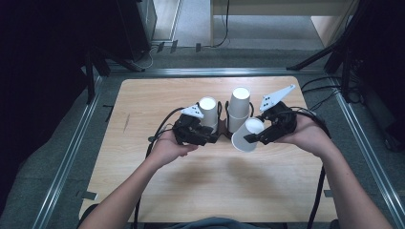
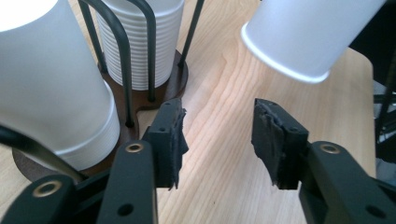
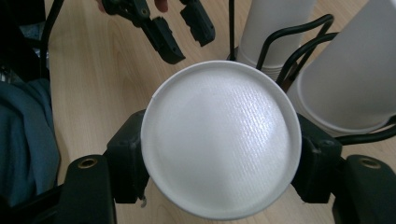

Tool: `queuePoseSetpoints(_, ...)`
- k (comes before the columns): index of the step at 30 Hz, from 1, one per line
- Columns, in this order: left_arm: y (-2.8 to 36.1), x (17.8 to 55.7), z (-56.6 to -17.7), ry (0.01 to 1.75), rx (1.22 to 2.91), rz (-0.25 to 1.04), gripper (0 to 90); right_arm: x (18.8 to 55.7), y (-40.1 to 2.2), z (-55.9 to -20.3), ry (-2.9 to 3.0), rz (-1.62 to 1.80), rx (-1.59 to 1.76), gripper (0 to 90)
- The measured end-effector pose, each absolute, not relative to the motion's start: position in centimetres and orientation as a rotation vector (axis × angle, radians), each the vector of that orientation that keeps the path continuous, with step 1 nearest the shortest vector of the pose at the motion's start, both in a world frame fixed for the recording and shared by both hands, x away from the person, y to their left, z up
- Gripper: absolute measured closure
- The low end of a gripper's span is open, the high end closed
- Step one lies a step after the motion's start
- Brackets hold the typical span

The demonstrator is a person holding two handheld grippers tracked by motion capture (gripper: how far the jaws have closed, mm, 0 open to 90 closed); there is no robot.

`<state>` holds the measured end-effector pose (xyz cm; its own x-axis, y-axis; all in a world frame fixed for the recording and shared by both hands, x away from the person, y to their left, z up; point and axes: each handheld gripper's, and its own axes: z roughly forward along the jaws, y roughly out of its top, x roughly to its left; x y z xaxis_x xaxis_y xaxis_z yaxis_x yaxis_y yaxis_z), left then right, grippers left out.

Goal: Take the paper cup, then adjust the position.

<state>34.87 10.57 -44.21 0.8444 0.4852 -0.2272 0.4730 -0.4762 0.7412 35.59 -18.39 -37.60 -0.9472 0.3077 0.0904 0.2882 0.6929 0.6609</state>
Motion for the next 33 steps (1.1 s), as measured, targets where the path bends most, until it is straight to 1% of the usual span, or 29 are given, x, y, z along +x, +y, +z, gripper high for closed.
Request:
queuePoseSetpoints(1, 10.8, 34.8, -44.2, 0.687, 2.142, 0.017, 52.2, 35.5, -18.2, -38.0, 2.870, 1.114, 0.499, 33.0)
queuePoseSetpoints(2, 11.1, 34.7, -44.3, 0.676, 2.141, 0.012, 47.9, 35.3, -17.9, -38.6, 2.873, 1.109, 0.486, 33.0)
queuePoseSetpoints(4, 11.5, 34.6, -44.4, 0.665, 2.144, 0.017, 47.1, 35.2, -17.7, -38.9, 2.880, 1.107, 0.478, 33.0)
queuePoseSetpoints(5, 11.7, 34.6, -44.4, 0.669, 2.142, 0.014, 44.0, 35.1, -17.3, -39.3, 2.878, 1.115, 0.462, 33.0)
queuePoseSetpoints(7, 12.1, 34.7, -44.5, 0.666, 2.143, -0.010, 43.4, 35.0, -17.2, -39.5, 2.882, 1.120, 0.459, 33.0)
queuePoseSetpoints(9, 12.4, 34.7, -44.5, 0.661, 2.142, -0.017, 40.2, 34.9, -16.9, -40.0, 2.888, 1.128, 0.463, 33.0)
queuePoseSetpoints(13, 12.8, 34.6, -44.9, 0.655, 2.135, -0.037, 30.3, 34.7, -16.1, -41.4, 2.901, 1.135, 0.449, 33.0)
queuePoseSetpoints(16, 12.9, 34.4, -45.4, 0.655, 2.140, -0.060, 26.4, 34.7, -15.7, -42.3, 2.906, 1.156, 0.465, 33.0)
queuePoseSetpoints(17, 12.9, 34.4, -45.5, 0.652, 2.141, -0.058, 22.4, 34.7, -15.5, -42.7, 2.905, 1.175, 0.469, 33.0)
queuePoseSetpoints(19, 13.0, 34.3, -45.7, 0.647, 2.138, -0.065, 21.3, 34.7, -15.4, -42.9, 2.905, 1.183, 0.475, 33.0)
queuePoseSetpoints(20, 13.1, 34.3, -45.8, 0.646, 2.143, -0.075, 18.2, 34.8, -15.1, -43.3, 2.903, 1.196, 0.475, 33.0)
queuePoseSetpoints(24, 13.3, 34.3, -46.2, 0.638, 2.135, -0.099, 15.6, 34.9, -14.8, -43.7, 2.898, 1.224, 0.473, 33.0)
queuePoseSetpoints(25, 13.3, 34.2, -46.4, 0.635, 2.138, -0.102, 13.2, 34.9, -14.6, -44.0, 2.894, 1.240, 0.474, 33.0)
queuePoseSetpoints(33, 12.9, 33.9, -46.9, 0.611, 2.140, -0.108, 11.0, 35.3, -13.8, -44.6, 2.888, 1.312, 0.480, 33.0)
